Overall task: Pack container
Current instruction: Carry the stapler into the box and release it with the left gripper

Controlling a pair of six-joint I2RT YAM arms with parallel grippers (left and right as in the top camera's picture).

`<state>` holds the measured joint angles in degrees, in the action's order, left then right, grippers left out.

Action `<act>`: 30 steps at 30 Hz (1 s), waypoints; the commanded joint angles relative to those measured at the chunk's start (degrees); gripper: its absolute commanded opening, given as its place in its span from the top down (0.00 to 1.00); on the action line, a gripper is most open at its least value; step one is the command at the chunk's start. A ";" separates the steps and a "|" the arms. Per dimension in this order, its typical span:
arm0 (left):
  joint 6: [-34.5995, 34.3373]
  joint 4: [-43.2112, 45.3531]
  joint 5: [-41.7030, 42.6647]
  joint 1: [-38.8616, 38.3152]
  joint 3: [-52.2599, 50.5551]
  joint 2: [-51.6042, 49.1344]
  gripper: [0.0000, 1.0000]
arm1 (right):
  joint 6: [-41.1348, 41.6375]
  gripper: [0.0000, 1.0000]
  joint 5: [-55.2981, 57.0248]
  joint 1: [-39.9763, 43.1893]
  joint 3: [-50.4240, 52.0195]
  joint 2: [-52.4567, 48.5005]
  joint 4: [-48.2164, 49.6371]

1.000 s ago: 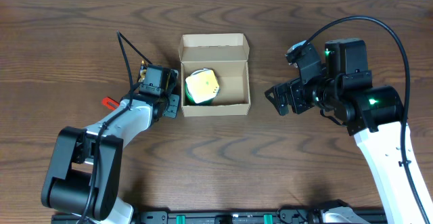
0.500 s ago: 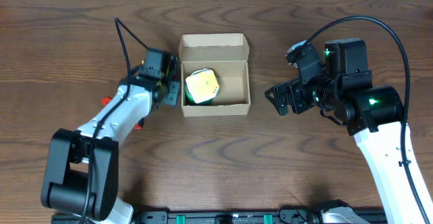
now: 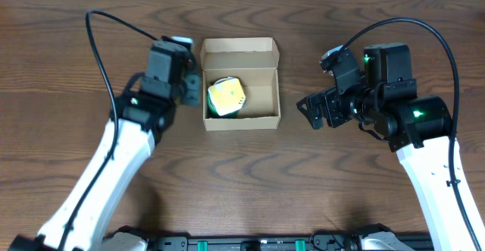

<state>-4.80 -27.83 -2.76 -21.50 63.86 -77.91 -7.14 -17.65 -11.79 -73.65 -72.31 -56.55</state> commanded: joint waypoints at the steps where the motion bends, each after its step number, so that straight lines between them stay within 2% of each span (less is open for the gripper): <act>1: -3.69 0.90 2.99 -6.38 1.64 1.33 0.94 | -0.66 0.01 -0.74 0.35 -0.22 0.74 -0.04; 6: -12.00 3.74 4.61 -13.22 1.62 -1.36 0.94 | -0.66 0.01 -0.74 0.35 -0.22 0.74 -0.04; 9: -12.68 5.88 7.06 -15.54 1.62 -3.80 0.94 | -0.66 0.01 -0.74 0.35 -0.22 0.74 -0.04; 12: -16.74 7.08 7.32 -17.35 1.62 -6.97 0.94 | -0.66 0.01 -0.74 0.35 -0.22 0.74 -0.04; 22: -25.64 10.51 6.32 -19.67 1.62 -13.46 0.95 | -0.66 0.01 -0.74 0.35 -0.22 0.74 -0.04; 30: -27.61 16.94 5.29 -19.65 1.62 -19.04 0.95 | -0.66 0.01 -0.74 0.35 -0.22 0.74 -0.04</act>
<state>-30.06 -11.73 4.25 -41.10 64.10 -95.55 -7.14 -17.65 -11.79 -73.65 -72.31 -56.53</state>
